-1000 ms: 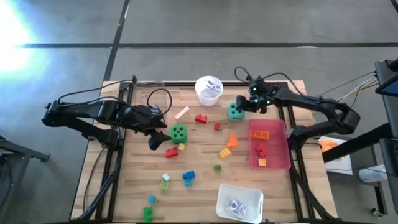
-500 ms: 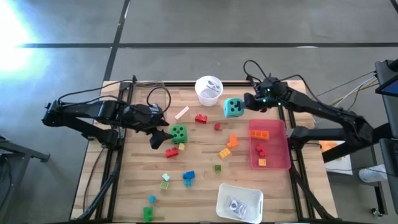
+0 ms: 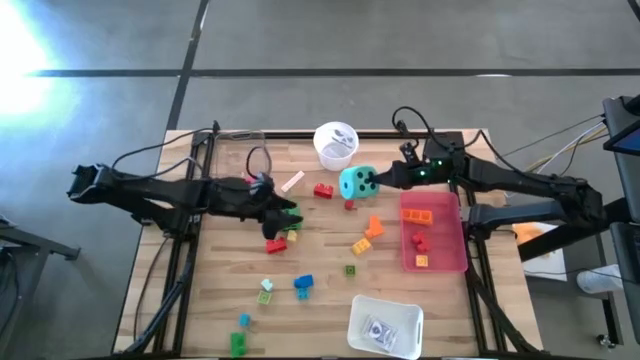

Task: Pick & Place Toys
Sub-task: Put the blue dice into the transparent bin

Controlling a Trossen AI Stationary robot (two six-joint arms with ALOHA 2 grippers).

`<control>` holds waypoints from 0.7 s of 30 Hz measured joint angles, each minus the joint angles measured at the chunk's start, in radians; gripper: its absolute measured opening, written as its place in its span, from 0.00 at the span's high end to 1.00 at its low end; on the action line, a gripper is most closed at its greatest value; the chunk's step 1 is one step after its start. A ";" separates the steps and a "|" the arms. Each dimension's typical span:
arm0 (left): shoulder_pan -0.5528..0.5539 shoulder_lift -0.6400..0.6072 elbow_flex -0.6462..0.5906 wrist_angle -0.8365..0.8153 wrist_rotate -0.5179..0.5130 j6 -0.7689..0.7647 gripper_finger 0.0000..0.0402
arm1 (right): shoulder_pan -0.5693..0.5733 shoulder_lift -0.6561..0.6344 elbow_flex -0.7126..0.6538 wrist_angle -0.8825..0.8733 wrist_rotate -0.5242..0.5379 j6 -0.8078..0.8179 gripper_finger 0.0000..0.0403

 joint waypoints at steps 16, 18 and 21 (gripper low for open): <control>0.013 -0.002 -0.149 0.431 -0.020 -0.176 0.15 | 0.159 0.001 0.000 0.198 0.132 0.041 0.89; 0.017 -0.002 -0.149 0.432 -0.031 -0.178 0.15 | 0.173 0.001 0.000 0.200 0.155 0.045 0.89; 0.019 -0.002 -0.149 0.431 -0.042 -0.159 0.15 | 0.190 0.001 0.000 0.202 0.182 0.049 0.90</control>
